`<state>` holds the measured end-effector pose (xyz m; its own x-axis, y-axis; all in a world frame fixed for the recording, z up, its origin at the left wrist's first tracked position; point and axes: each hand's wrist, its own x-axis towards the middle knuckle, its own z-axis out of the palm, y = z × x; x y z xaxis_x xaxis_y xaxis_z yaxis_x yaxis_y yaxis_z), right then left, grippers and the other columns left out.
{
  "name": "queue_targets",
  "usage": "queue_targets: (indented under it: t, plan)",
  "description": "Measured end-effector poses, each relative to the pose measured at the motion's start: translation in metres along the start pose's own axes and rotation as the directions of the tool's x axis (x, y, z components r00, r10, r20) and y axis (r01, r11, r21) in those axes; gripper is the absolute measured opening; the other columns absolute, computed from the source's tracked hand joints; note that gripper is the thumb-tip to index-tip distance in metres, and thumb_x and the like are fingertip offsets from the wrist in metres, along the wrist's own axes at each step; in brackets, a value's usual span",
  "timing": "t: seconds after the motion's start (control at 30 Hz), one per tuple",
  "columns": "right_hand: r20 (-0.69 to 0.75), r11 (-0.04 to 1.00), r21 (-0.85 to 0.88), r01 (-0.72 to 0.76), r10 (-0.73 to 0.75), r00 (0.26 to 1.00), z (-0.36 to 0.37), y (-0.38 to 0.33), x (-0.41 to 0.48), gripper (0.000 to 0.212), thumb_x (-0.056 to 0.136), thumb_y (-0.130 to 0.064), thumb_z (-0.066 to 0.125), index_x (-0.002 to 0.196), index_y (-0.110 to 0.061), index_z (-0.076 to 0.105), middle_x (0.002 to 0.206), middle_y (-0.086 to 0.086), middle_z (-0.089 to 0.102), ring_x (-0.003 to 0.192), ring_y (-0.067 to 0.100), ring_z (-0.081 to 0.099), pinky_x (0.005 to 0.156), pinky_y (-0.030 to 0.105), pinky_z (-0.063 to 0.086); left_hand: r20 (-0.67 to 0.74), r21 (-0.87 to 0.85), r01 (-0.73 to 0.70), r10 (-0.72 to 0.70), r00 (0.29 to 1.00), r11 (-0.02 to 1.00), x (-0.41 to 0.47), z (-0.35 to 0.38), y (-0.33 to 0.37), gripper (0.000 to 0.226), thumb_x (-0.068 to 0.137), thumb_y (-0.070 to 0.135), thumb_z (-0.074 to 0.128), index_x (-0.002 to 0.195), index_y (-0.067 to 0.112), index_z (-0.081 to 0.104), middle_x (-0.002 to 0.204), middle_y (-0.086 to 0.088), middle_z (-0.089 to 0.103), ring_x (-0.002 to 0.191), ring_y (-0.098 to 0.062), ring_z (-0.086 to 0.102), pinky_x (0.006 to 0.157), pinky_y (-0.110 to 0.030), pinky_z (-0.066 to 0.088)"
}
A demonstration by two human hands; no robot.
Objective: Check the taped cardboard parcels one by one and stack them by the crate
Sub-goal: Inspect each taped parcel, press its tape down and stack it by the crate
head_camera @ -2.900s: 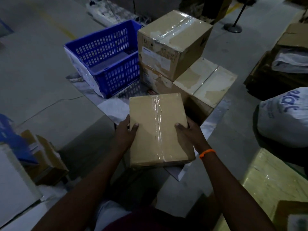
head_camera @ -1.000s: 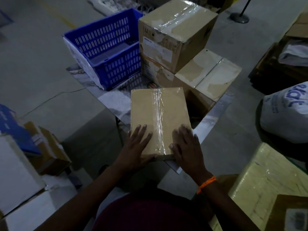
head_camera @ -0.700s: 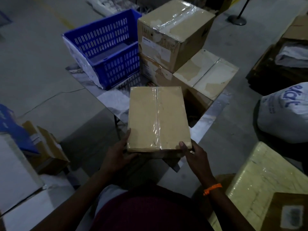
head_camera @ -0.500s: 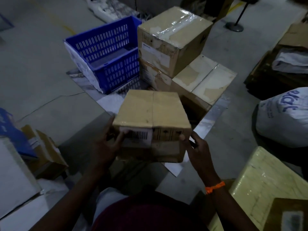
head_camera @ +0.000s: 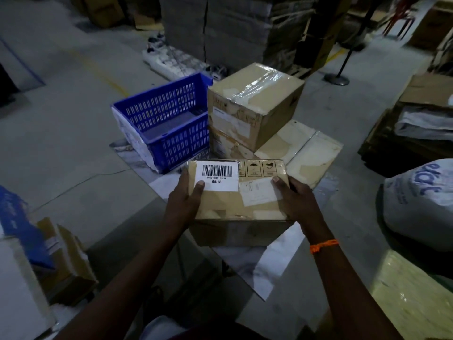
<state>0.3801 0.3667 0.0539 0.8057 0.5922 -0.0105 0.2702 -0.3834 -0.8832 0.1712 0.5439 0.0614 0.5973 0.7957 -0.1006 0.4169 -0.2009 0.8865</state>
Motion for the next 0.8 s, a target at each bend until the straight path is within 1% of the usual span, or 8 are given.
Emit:
queue_targets:
  t: [0.1, 0.2, 0.3, 0.37, 0.43, 0.53, 0.63, 0.8]
  plan:
    - [-0.057, 0.939, -0.326, 0.107, -0.133, 0.990, 0.000, -0.001, 0.000, 0.052, 0.103, -0.053, 0.049, 0.138, -0.014, 0.058, 0.132, 0.006, 0.067, 0.122, 0.023, 0.062, 0.100, 0.036, 0.051, -0.009, 0.230, -0.121, 0.126, 0.992, 0.966, 0.006, 0.001, 0.002, 0.070, 0.106, 0.035, 0.046, 0.162, 0.017, 0.007, 0.168, -0.011, 0.017, 0.152, -0.030, 0.023, 0.120, -0.039, 0.021]
    - [0.038, 0.788, -0.546, 0.286, -0.317, 0.948, 0.012, -0.011, -0.008, 0.078, 0.100, -0.060, 0.034, 0.156, -0.006, 0.037, 0.158, 0.018, 0.043, 0.148, 0.031, 0.040, 0.119, 0.050, 0.038, 0.068, 0.512, -0.328, 0.343, 0.937, 0.794, 0.014, -0.003, -0.002, 0.074, 0.105, 0.038, 0.045, 0.162, 0.018, 0.002, 0.170, -0.007, -0.004, 0.156, -0.025, -0.003, 0.123, -0.041, 0.002]
    - [0.293, 0.670, -0.602, 0.434, -0.321, 0.901, 0.031, -0.031, -0.016, 0.082, 0.099, -0.062, 0.013, 0.161, -0.010, 0.025, 0.168, 0.013, 0.026, 0.157, 0.025, 0.021, 0.127, 0.045, 0.015, 0.326, 0.642, -0.508, 0.395, 0.859, 0.574, 0.020, 0.001, 0.008, 0.067, 0.102, 0.053, 0.019, 0.161, 0.023, 0.012, 0.170, -0.004, 0.009, 0.157, -0.020, 0.002, 0.123, -0.047, -0.002]
    - [0.347, 0.623, -0.627, 0.467, -0.314, 0.884, 0.042, -0.033, -0.017, 0.082, 0.099, -0.061, 0.008, 0.161, -0.011, 0.026, 0.169, 0.012, 0.025, 0.157, 0.023, 0.020, 0.126, 0.042, 0.010, 0.443, 0.668, -0.557, 0.338, 0.831, 0.494, 0.022, 0.005, 0.012, 0.077, 0.094, 0.059, 0.000, 0.161, 0.024, 0.013, 0.170, -0.002, 0.007, 0.157, -0.019, 0.003, 0.124, -0.051, -0.002]
    - [0.310, 0.593, -0.657, 0.466, -0.350, 0.884, 0.050, -0.029, -0.019, 0.076, 0.103, -0.056, 0.011, 0.158, -0.010, 0.036, 0.165, 0.013, 0.033, 0.155, 0.025, 0.029, 0.126, 0.047, 0.017, 0.460, 0.682, -0.563, 0.324, 0.827, 0.467, 0.021, 0.006, 0.010, 0.079, 0.093, 0.060, -0.006, 0.162, 0.025, 0.008, 0.170, 0.000, 0.001, 0.157, -0.017, -0.001, 0.126, -0.054, 0.002]
    - [0.259, 0.566, -0.690, 0.450, -0.388, 0.885, 0.056, -0.019, -0.025, 0.068, 0.107, -0.049, 0.017, 0.154, -0.008, 0.045, 0.160, 0.014, 0.042, 0.150, 0.027, 0.039, 0.123, 0.050, 0.026, 0.453, 0.690, -0.554, 0.319, 0.832, 0.466, 0.016, 0.006, 0.005, 0.075, 0.095, 0.056, -0.006, 0.162, 0.025, 0.008, 0.170, 0.000, 0.002, 0.156, -0.016, 0.000, 0.127, -0.050, 0.005]
    - [0.255, 0.555, -0.703, 0.445, -0.387, 0.886, 0.057, -0.018, -0.024, 0.067, 0.107, -0.047, 0.016, 0.154, -0.008, 0.044, 0.160, 0.014, 0.043, 0.150, 0.027, 0.039, 0.123, 0.050, 0.027, 0.451, 0.695, -0.552, 0.319, 0.834, 0.461, 0.018, 0.010, 0.005, 0.072, 0.098, 0.054, -0.003, 0.162, 0.025, 0.013, 0.170, -0.002, 0.008, 0.157, -0.018, 0.006, 0.126, -0.049, 0.006]
    - [0.244, 0.563, -0.700, 0.440, -0.390, 0.888, 0.057, -0.021, -0.017, 0.067, 0.108, -0.048, 0.014, 0.154, -0.009, 0.044, 0.161, 0.013, 0.041, 0.151, 0.026, 0.037, 0.124, 0.050, 0.026, 0.479, 0.693, -0.561, 0.294, 0.827, 0.453, 0.027, 0.007, 0.009, 0.079, 0.094, 0.061, -0.009, 0.162, 0.026, 0.009, 0.170, 0.000, 0.004, 0.157, -0.016, 0.001, 0.126, -0.049, 0.003]
